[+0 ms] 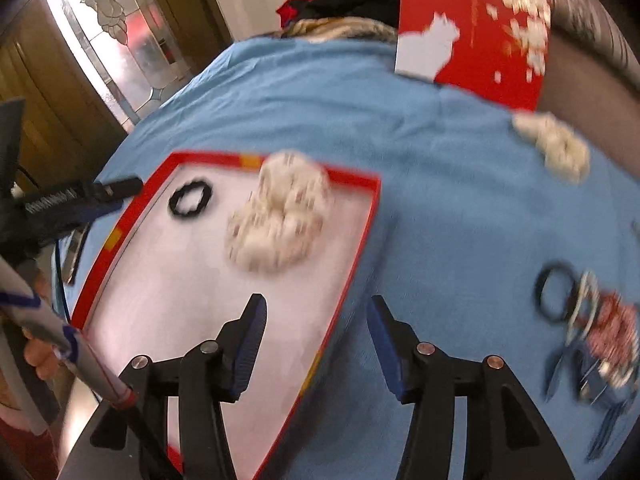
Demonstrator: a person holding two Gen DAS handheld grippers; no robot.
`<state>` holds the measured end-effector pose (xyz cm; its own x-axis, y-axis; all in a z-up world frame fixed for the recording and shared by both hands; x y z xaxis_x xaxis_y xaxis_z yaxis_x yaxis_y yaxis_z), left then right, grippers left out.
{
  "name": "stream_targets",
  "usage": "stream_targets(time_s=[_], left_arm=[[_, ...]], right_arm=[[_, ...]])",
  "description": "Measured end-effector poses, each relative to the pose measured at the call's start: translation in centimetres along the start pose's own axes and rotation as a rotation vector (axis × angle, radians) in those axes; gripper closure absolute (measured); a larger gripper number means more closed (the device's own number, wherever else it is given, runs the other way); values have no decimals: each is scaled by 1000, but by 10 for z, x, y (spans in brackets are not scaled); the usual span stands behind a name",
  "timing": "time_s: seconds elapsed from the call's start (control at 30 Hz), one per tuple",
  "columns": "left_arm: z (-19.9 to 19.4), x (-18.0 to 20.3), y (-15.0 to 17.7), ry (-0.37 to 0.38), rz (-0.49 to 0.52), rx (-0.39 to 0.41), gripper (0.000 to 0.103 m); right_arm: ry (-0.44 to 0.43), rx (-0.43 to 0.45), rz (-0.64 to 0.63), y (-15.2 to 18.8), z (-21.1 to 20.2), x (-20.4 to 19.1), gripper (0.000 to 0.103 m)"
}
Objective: Organize jewelry
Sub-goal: 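Lift both open tools away from the tray back toward the jewelry pile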
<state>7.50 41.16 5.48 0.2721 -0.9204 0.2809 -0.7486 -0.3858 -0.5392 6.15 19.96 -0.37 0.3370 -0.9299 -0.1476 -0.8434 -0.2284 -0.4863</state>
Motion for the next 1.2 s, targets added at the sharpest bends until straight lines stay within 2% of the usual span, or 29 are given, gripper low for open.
stream_targets(time_s=[0.03, 0.07, 0.17, 0.47, 0.5, 0.57, 0.63, 0.7, 0.9, 1.03, 1.2], left_arm=[[-10, 3, 6, -2, 4, 12, 62], [-16, 4, 10, -3, 5, 17, 62], [-34, 12, 27, -12, 11, 28, 61], [-69, 35, 67, -42, 51, 49, 61], [-72, 38, 70, -44, 58, 51, 61], [-82, 49, 78, -55, 76, 61, 60], [-89, 60, 85, -53, 87, 74, 55], [-98, 74, 93, -48, 99, 93, 51], [-106, 121, 125, -29, 139, 111, 49], [-99, 152, 160, 12, 130, 77, 48], [-85, 187, 210, 41, 165, 6, 48]], right_arm=[[-13, -9, 6, 9, 0, -1, 59], [-19, -16, 6, 14, 1, -4, 78], [6, -36, 2, 29, 5, -5, 91], [-53, -50, 55, 48, -5, -5, 88], [-60, -48, 65, 47, -8, -3, 86], [-55, -16, 84, 47, -25, 5, 61], [-24, 23, 86, 52, -43, 18, 55], [7, 41, 92, 64, -59, 37, 55], [113, 62, 165, 118, -97, 106, 55], [216, 87, 262, 160, -122, 160, 53], [297, 115, 361, 191, -145, 208, 53]])
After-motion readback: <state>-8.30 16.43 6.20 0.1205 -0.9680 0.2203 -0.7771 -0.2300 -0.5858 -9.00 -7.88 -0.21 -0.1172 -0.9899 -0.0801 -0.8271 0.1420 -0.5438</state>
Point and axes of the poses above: each gripper's, at about its wrist camera, not at the fingertips, and z roughly the way its jaws point, x to its right, y to its underside, the point moved 7 cm from there along z, roughly the way its jaws point, and after that the axes turned 5 degrees about y, right-handed, at the moved point
